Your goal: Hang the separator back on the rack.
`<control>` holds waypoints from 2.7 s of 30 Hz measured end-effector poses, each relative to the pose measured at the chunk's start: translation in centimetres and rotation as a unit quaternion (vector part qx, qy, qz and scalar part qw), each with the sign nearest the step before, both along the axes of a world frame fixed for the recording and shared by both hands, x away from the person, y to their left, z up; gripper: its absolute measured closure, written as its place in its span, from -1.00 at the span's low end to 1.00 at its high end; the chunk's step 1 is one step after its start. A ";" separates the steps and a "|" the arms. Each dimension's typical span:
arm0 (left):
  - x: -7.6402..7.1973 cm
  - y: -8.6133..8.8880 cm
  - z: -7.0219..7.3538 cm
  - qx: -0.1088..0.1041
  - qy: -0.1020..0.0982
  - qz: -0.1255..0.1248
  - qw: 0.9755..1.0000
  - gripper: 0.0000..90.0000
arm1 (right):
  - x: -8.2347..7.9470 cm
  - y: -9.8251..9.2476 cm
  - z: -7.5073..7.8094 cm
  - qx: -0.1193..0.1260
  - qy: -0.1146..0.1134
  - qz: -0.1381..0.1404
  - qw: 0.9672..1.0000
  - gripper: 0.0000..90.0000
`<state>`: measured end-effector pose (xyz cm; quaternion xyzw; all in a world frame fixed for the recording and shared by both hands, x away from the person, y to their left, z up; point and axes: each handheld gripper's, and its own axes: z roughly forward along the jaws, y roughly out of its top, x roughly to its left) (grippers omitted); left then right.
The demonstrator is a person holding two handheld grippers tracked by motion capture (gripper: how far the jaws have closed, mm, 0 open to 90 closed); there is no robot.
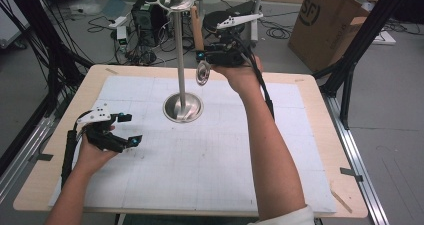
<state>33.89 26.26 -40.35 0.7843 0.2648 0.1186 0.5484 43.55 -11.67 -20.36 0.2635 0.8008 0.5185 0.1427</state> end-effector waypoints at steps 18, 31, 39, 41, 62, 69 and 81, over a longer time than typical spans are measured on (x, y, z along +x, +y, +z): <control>0.0 0.0 0.0 0.001 0.000 -0.002 1.000 -0.90 | 0.5 1.5 -0.3 -0.022 0.000 -0.009 1.000 0.39; 0.0 0.1 0.0 0.000 0.000 -0.002 1.000 -0.90 | 0.2 1.7 -0.9 -0.049 0.001 -0.023 0.999 0.00; 0.0 0.1 -0.1 0.004 0.002 -0.002 1.000 -0.90 | -0.7 0.5 -0.8 -0.056 -0.007 -0.023 0.998 -0.06; 0.0 0.1 -0.1 0.005 0.002 -0.002 1.000 -0.90 | -0.9 0.1 -0.7 -0.060 -0.006 -0.022 0.998 -0.08; 0.0 0.0 -0.3 0.011 0.006 -0.003 1.000 -0.90 | -3.1 -4.6 -3.1 -0.076 0.010 -0.026 0.997 -0.23; 0.1 0.0 -0.4 0.010 0.007 -0.002 1.000 -0.90 | -4.3 -6.1 -4.1 -0.068 0.013 -0.023 0.997 -0.26; 0.0 -0.1 -0.5 0.012 0.007 -0.006 1.000 -0.90 | -6.0 -8.3 -6.3 -0.048 0.014 -0.021 0.999 -0.31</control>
